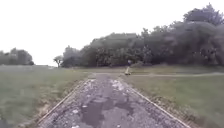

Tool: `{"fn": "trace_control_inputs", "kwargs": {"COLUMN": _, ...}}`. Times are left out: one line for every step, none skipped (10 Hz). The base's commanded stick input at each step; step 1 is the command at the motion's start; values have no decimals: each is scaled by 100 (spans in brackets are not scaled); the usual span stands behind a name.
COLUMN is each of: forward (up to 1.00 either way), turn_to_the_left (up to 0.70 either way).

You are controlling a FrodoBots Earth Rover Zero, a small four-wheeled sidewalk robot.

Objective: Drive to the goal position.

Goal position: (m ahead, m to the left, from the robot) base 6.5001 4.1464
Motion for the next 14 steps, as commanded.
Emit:
{"fn": "trace_control_inputs", "kwargs": {"forward": 100, "turn_to_the_left": 0}}
{"fn": "trace_control_inputs", "kwargs": {"forward": 100, "turn_to_the_left": 0}}
{"fn": "trace_control_inputs", "kwargs": {"forward": 100, "turn_to_the_left": 0}}
{"fn": "trace_control_inputs", "kwargs": {"forward": 100, "turn_to_the_left": 0}}
{"fn": "trace_control_inputs", "kwargs": {"forward": 100, "turn_to_the_left": 0}}
{"fn": "trace_control_inputs", "kwargs": {"forward": 100, "turn_to_the_left": 0}}
{"fn": "trace_control_inputs", "kwargs": {"forward": 100, "turn_to_the_left": 0}}
{"fn": "trace_control_inputs", "kwargs": {"forward": 100, "turn_to_the_left": 0}}
{"fn": "trace_control_inputs", "kwargs": {"forward": 100, "turn_to_the_left": 0}}
{"fn": "trace_control_inputs", "kwargs": {"forward": 100, "turn_to_the_left": 10}}
{"fn": "trace_control_inputs", "kwargs": {"forward": 100, "turn_to_the_left": 27}}
{"fn": "trace_control_inputs", "kwargs": {"forward": 100, "turn_to_the_left": 27}}
{"fn": "trace_control_inputs", "kwargs": {"forward": 100, "turn_to_the_left": 27}}
{"fn": "trace_control_inputs", "kwargs": {"forward": 100, "turn_to_the_left": 27}}
